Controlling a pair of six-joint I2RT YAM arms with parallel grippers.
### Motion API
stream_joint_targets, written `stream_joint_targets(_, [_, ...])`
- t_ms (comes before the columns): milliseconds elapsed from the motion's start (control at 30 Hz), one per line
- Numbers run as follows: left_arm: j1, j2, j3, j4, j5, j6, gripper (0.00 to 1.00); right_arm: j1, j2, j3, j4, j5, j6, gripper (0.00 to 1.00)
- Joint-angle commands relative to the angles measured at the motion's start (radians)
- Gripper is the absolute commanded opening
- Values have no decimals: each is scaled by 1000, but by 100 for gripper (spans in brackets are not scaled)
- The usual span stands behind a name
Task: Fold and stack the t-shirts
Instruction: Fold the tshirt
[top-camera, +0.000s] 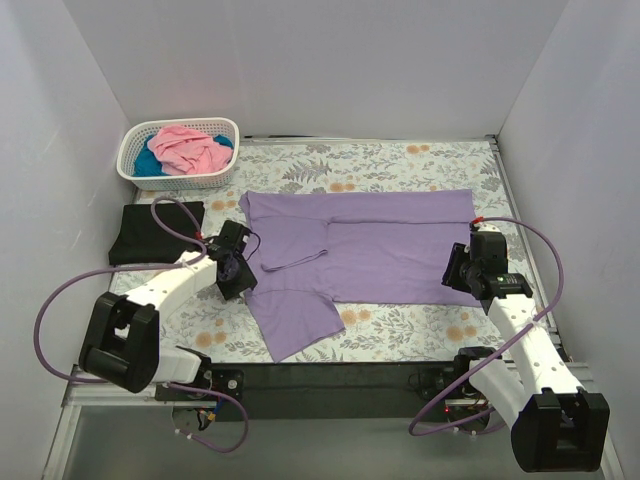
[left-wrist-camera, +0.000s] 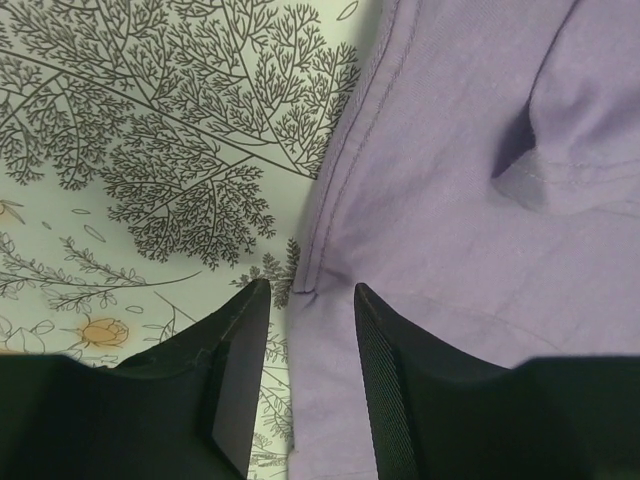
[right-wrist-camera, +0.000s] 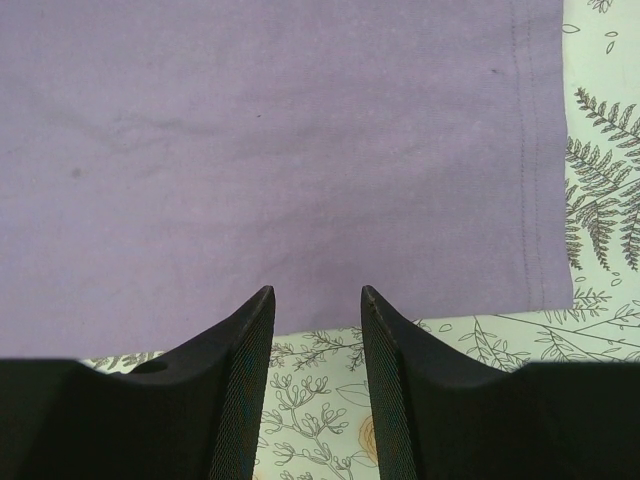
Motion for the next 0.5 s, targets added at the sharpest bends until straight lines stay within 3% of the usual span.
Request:
stream_joint_targets(0, [-11,21,-13,43,-25,-8,39,1,1,-3,13,16,7,47])
stream_joint_targets(267, [-25,90,-58,67,-75,-10,40,1,13,-5,19,29,14,46])
stream_joint_targets(467, [-31,101,-75,76,-82,1,30,1,13,6,10,67,33,48])
